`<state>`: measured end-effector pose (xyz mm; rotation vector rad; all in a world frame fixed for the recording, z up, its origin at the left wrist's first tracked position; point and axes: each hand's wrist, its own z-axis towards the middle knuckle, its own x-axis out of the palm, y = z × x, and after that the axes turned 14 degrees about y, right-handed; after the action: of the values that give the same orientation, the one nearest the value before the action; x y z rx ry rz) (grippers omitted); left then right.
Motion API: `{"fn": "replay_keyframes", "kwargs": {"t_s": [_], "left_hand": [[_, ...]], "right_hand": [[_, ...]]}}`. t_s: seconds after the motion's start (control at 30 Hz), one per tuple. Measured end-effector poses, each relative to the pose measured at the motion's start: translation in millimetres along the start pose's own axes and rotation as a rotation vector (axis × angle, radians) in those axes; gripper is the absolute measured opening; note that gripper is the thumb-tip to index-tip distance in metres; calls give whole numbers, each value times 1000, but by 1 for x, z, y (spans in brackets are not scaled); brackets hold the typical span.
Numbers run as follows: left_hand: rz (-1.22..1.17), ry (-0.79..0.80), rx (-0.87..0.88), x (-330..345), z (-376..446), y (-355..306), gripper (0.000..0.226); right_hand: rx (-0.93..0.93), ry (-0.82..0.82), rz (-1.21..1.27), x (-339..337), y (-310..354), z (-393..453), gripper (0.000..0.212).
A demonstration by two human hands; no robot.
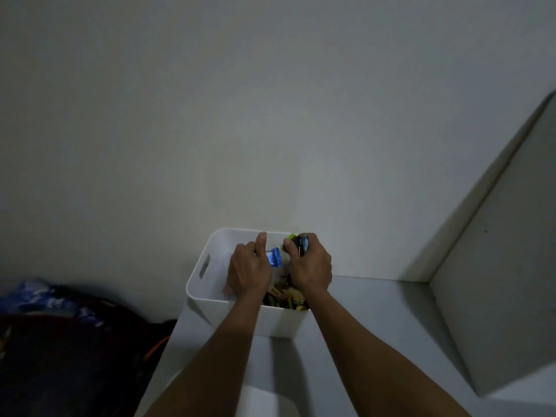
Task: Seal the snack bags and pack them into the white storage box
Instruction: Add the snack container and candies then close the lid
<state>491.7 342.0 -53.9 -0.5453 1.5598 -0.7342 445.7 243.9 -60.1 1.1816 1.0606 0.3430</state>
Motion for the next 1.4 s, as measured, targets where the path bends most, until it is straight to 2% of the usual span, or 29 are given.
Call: {"fn": "replay_keyframes", "kwargs": {"t_s": [0.13, 0.2, 0.47, 0.73, 0.87, 1.0, 1.13, 1.17, 1.2, 1.23, 1.27, 1.4], "left_hand": [[-63, 304, -196, 17, 15, 11, 95], [-132, 342, -188, 17, 14, 15, 94], [-252, 231, -67, -26, -11, 17, 91], [-286, 104, 107, -79, -109, 36, 70], [-202, 80, 123, -86, -155, 100, 61], [-86, 107, 58, -83, -191, 187, 66], [56, 152, 27, -85, -211, 259, 53], [52, 208, 25, -82, -214, 276, 46], [113, 231, 56, -75, -213, 298, 39], [184, 183, 121, -65, -209, 322, 38], [255, 153, 155, -57, -207, 341, 41], [422, 218, 101, -41, -200, 380, 59]], "right_hand": [[174, 62, -53, 12, -10, 9, 57], [200, 46, -58, 11, -10, 6, 56], [193, -43, -58, -17, 11, -33, 52], [117, -58, -48, -31, 11, -135, 47], [127, -15, -57, -9, -21, -200, 45], [221, 75, -63, 25, -65, -261, 49], [308, 138, -82, 58, -105, -309, 54], [327, 137, -92, 67, -114, -318, 55], [347, 132, -103, 76, -124, -325, 56], [368, 127, -121, 85, -133, -331, 58], [385, 121, -146, 94, -142, -336, 60], [409, 49, -269, 130, -172, -346, 67]]}}
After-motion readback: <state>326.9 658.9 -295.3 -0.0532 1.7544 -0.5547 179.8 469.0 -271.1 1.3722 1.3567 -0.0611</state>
